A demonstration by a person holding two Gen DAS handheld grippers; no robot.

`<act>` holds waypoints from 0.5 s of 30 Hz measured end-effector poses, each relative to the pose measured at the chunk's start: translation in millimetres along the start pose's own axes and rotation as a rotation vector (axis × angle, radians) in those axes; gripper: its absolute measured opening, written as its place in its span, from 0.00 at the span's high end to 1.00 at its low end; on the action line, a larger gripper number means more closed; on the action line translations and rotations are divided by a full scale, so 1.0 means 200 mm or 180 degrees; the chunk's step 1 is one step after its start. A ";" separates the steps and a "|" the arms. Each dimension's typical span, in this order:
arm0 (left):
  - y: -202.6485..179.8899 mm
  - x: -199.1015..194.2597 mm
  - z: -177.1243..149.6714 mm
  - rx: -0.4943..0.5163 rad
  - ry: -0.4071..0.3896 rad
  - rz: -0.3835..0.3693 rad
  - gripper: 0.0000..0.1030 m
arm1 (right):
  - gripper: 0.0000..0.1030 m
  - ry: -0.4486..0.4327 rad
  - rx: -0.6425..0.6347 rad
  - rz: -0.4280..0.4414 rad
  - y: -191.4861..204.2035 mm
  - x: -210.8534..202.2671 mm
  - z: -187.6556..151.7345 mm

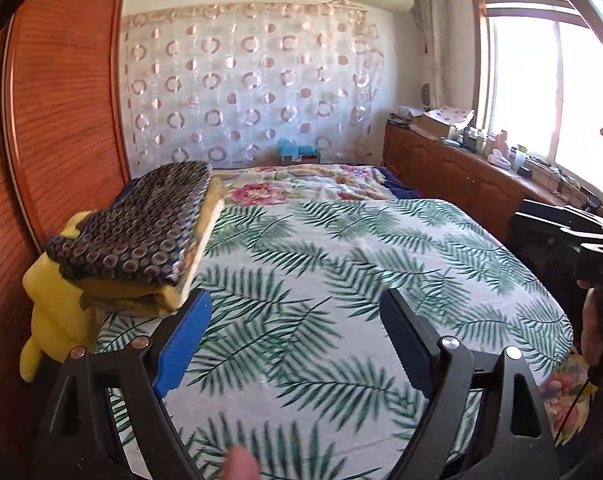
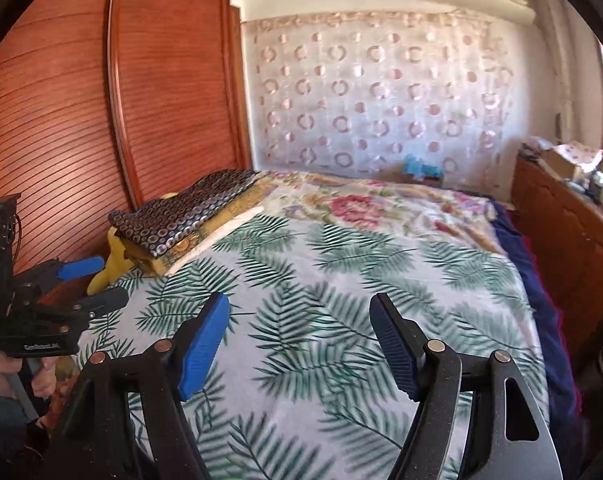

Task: Fold small clothes

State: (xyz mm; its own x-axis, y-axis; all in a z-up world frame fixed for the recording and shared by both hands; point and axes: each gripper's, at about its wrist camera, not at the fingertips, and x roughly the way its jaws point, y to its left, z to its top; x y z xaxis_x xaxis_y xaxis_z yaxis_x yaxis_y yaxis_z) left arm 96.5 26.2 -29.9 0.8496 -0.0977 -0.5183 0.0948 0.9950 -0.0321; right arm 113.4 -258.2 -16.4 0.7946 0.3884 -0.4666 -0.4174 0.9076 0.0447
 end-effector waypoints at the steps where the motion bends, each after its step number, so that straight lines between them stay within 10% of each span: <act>1: -0.02 -0.01 0.00 0.0016 -0.0003 -0.0022 0.16 | 0.27 -0.0034 0.0020 -0.0034 -0.01 -0.04 -0.01; 15: -0.19 -0.28 0.22 0.0038 -0.0401 0.0012 0.16 | 0.27 -0.0432 0.0241 -0.0213 -0.02 -0.46 -0.06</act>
State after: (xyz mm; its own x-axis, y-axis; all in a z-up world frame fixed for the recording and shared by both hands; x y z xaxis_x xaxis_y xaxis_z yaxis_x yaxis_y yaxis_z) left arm 68.0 -7.3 38.4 0.9084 -0.0967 -0.4069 0.0971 0.9951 -0.0197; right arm 37.7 -299.8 15.1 0.8740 0.3399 -0.3472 -0.3312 0.9396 0.0863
